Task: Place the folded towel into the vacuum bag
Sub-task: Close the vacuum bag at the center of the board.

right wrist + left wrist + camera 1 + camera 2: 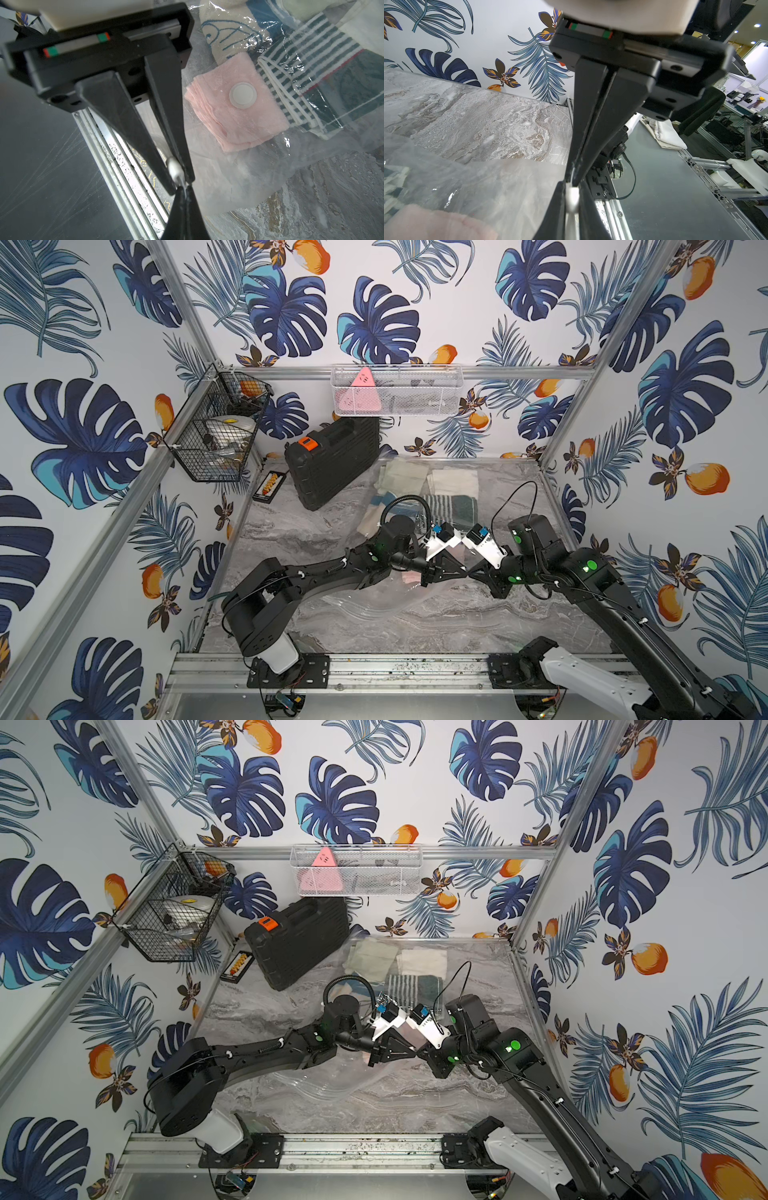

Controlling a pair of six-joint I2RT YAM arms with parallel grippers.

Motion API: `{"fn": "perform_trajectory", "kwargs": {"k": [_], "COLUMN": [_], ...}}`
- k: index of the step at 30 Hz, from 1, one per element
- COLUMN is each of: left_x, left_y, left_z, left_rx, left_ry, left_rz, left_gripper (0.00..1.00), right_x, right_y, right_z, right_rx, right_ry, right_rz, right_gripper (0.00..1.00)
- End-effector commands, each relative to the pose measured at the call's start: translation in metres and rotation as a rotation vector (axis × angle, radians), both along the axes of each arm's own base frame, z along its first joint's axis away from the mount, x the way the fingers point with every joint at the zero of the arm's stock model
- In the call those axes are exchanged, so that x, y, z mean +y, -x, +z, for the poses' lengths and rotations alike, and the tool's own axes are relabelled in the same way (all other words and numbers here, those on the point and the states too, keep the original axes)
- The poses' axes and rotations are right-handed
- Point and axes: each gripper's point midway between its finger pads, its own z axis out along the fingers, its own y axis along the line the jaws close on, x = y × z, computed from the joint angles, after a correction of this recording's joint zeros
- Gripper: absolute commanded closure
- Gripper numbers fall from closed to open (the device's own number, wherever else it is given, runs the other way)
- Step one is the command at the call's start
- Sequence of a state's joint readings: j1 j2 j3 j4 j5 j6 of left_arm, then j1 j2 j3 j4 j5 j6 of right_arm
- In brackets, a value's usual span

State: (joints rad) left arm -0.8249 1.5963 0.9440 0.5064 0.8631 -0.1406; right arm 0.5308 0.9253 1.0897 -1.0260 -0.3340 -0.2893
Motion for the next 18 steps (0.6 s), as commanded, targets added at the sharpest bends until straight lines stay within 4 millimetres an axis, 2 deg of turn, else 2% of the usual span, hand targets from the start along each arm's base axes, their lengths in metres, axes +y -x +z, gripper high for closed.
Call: {"fn": "perform_trajectory", "kwargs": {"k": [1, 10, 14, 18], "left_x": [0.005, 0.011, 0.012, 0.010], "left_y": [0.007, 0.008, 0.007, 0.006], "left_z": [-0.004, -0.007, -0.014, -0.012], "left_rx": [-0.024, -0.041, -0.030, 0.001], "left_ry": [-0.022, -0.058, -0.074, -0.049], "left_rz": [-0.015, -0.001, 0.004, 0.015], "left_gripper": [0.89, 0.91, 0.92, 0.96], "right_x": [0.002, 0.000, 0.002, 0.007], "right_y": [-0.011, -0.009, -0.009, -0.008], "right_z": [0.016, 0.023, 0.025, 0.025], "right_rx": [-0.079, -0.093, -0.092, -0.072], "right_ry": [-0.041, -0.079, -0.085, -0.113], "right_rz": [-0.018, -0.021, -0.017, 0.004], "right_gripper": [1.00, 1.00, 1.00, 1.00]}}
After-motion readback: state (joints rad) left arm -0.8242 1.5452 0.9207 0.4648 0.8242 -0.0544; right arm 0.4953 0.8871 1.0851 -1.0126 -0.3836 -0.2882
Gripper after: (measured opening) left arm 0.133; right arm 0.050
